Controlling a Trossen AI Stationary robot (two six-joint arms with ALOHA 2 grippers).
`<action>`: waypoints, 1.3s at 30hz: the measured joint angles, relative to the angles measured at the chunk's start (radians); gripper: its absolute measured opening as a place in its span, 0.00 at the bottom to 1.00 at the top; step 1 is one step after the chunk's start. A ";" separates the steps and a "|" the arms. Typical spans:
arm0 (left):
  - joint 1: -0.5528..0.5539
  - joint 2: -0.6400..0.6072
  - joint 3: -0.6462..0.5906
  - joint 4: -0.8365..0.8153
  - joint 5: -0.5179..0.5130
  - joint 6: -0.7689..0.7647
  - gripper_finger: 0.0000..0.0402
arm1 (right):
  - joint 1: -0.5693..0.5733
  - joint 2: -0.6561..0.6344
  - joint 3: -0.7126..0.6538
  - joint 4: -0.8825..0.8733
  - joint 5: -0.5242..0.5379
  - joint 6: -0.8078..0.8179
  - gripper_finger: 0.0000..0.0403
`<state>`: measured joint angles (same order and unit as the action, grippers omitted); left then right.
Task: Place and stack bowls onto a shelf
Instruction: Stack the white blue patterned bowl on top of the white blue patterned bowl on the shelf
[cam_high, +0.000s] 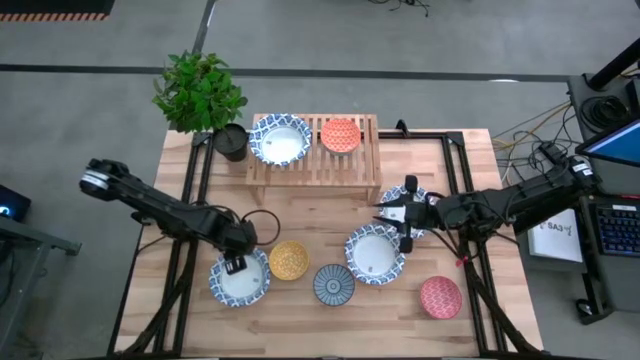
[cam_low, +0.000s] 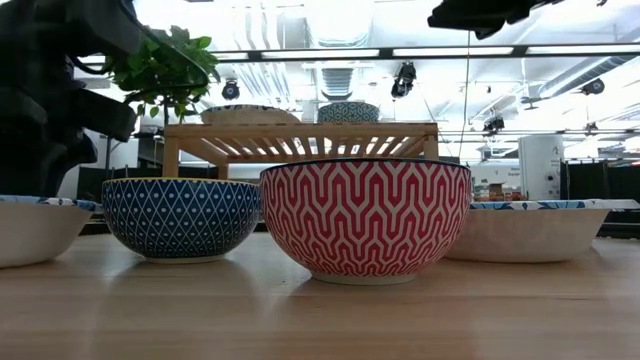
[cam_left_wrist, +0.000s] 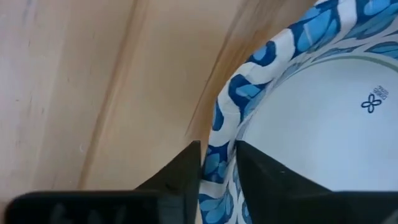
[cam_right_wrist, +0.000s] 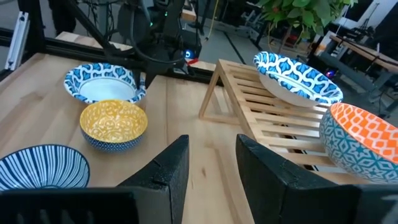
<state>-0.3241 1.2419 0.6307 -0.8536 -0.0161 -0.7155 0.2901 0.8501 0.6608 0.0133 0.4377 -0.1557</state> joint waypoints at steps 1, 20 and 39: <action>0.000 0.005 0.004 0.000 0.001 0.000 0.17 | 0.000 0.001 0.000 -0.001 0.000 -0.001 0.30; -0.059 0.007 0.321 -0.297 -0.038 0.013 0.00 | 0.000 0.002 0.000 0.003 0.000 -0.002 0.30; 0.254 -0.033 1.119 -0.449 -0.655 0.085 0.00 | 0.000 0.002 -0.001 -0.004 0.000 -0.015 0.30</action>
<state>-0.0698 1.2091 1.7494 -1.3028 -0.6707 -0.6305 0.2901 0.8516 0.6601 0.0089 0.4381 -0.1703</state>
